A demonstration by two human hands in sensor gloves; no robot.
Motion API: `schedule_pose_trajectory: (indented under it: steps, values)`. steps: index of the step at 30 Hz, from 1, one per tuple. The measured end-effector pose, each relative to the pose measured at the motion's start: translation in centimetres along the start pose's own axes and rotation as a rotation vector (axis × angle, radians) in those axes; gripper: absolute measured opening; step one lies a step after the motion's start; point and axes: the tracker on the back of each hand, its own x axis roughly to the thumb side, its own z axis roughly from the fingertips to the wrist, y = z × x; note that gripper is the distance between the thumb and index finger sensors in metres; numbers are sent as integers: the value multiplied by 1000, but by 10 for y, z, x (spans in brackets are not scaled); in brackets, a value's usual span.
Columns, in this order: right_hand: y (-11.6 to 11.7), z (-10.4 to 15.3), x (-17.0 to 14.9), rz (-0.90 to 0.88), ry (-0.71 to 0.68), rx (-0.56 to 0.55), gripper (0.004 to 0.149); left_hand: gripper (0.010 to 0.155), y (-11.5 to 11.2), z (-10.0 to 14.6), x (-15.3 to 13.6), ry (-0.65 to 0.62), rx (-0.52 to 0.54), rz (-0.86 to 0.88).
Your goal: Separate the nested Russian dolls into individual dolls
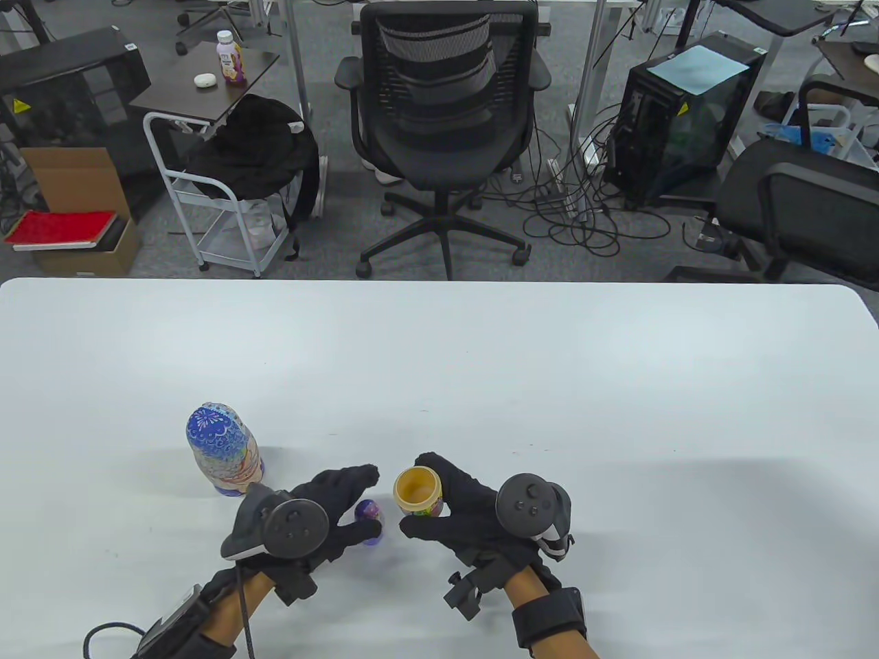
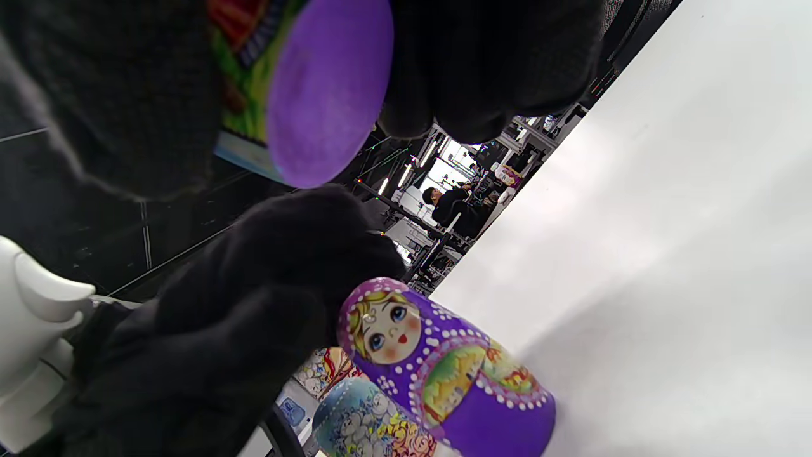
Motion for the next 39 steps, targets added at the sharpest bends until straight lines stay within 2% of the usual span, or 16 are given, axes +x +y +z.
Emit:
schedule_pose_trajectory:
  steps: [3,6,13,16,18,20,23,32,35,39]
  values:
    - [2,0,2,8,-11,11,93,70,22,12,-7,59,56,-78]
    - [6,0,3,10,-17,26,92,70,28,25,-21,115,19,-264]
    - [11,1,5,43,-33,57,92,85,15,30,-49,227,-281,-196]
    - [12,1,5,50,-37,63,92,78,8,28,-52,244,-333,-243]
    - [13,1,5,44,-36,67,93,70,6,27,-51,227,-283,-257]
    - [13,1,5,44,-36,70,93,68,7,26,-48,225,-279,-254]
    - [14,1,6,45,-37,75,92,68,16,23,-41,191,-200,-207]
    - [23,1,10,81,-50,114,93,65,63,27,-3,14,155,36]
    - [27,0,10,90,-50,135,93,65,68,28,5,-29,190,79]
    - [34,0,11,101,-52,172,93,65,67,28,10,-86,190,259]
